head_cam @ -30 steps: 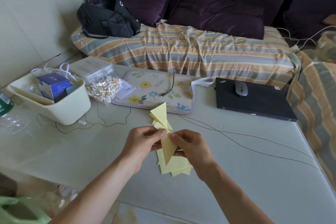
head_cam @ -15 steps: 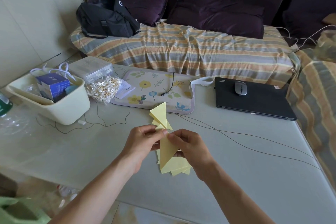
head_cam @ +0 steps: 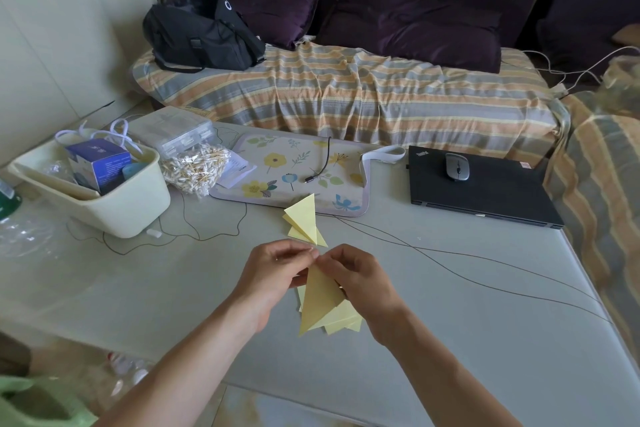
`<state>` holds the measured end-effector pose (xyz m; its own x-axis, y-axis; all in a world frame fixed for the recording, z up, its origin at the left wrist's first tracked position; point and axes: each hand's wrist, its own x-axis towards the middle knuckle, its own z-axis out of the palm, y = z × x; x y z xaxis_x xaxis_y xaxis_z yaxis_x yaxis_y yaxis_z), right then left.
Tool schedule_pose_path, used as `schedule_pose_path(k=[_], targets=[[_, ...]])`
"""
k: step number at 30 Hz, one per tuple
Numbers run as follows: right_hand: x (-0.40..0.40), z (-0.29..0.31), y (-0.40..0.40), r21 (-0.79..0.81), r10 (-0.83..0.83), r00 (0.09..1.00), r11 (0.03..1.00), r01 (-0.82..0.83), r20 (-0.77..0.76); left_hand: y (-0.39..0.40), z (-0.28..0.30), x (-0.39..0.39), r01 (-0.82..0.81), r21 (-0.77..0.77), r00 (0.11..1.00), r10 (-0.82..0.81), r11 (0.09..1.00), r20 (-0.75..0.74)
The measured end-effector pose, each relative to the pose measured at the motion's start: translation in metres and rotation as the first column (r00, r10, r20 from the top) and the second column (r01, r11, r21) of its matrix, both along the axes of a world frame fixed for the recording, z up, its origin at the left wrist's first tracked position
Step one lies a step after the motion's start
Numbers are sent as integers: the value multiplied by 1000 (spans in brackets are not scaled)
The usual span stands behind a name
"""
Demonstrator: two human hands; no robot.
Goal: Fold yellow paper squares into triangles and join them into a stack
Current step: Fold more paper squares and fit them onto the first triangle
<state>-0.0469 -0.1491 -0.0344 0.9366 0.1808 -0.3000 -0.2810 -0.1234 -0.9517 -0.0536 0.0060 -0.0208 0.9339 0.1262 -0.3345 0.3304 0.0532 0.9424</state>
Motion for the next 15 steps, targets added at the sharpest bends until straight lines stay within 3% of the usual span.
schedule_pose_path(k=[5, 12, 15], targets=[[0, 2, 0, -29, 8, 1000, 1000, -8, 22, -1, 1, 1, -20, 12, 999, 21, 1000, -27], [1, 0, 0, -16, 61, 997, 998, -62, -43, 9, 1, 8, -244, 30, 970, 244, 969, -4], [2, 0, -1, -34, 56, 997, 998, -57, -50, 10, 0, 8, -267, 38, 964, 266, 963, 32]])
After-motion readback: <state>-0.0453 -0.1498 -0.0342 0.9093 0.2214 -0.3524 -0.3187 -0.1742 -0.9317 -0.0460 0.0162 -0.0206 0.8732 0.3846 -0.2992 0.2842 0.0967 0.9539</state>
